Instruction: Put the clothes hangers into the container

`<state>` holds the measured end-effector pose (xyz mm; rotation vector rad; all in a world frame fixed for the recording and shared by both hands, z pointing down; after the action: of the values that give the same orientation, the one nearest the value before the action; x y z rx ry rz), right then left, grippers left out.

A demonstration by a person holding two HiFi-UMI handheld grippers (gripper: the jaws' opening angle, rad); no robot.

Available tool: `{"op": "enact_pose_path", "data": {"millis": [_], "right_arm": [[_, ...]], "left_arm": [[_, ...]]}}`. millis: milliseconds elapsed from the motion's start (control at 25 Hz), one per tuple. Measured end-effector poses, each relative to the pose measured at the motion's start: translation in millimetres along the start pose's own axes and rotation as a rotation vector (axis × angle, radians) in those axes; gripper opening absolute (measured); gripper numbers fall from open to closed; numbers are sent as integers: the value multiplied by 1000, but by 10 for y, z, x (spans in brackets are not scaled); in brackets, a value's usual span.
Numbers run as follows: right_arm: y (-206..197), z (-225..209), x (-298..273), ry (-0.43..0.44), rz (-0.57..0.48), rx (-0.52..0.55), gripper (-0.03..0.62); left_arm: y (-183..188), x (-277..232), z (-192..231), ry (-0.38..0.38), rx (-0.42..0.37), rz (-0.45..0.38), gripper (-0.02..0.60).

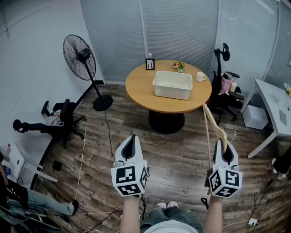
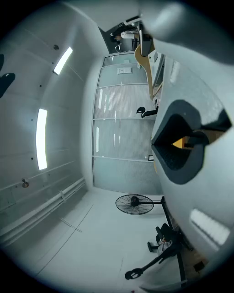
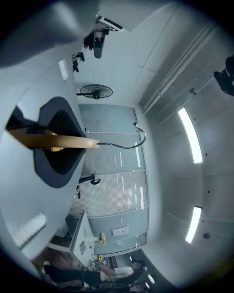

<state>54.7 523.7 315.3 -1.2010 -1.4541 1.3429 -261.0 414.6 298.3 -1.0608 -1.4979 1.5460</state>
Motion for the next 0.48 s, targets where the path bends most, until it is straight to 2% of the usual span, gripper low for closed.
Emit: {"op": "enact_pose_path", "data": {"millis": [480], "right_arm": [[10, -115, 8, 3, 1, -5, 83]], "left_arm": [[29, -2, -121, 7, -7, 4, 0]]}}
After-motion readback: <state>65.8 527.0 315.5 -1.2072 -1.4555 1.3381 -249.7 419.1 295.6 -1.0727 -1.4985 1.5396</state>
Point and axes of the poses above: the fingertips, and each gripper's own axes: x backward along the fingers, z to its left, y out of its top, the point moved 6 cm from there along x, backward along the fingers, and after that the axes turned 4 degrees about -x, right-handed, at the moved point
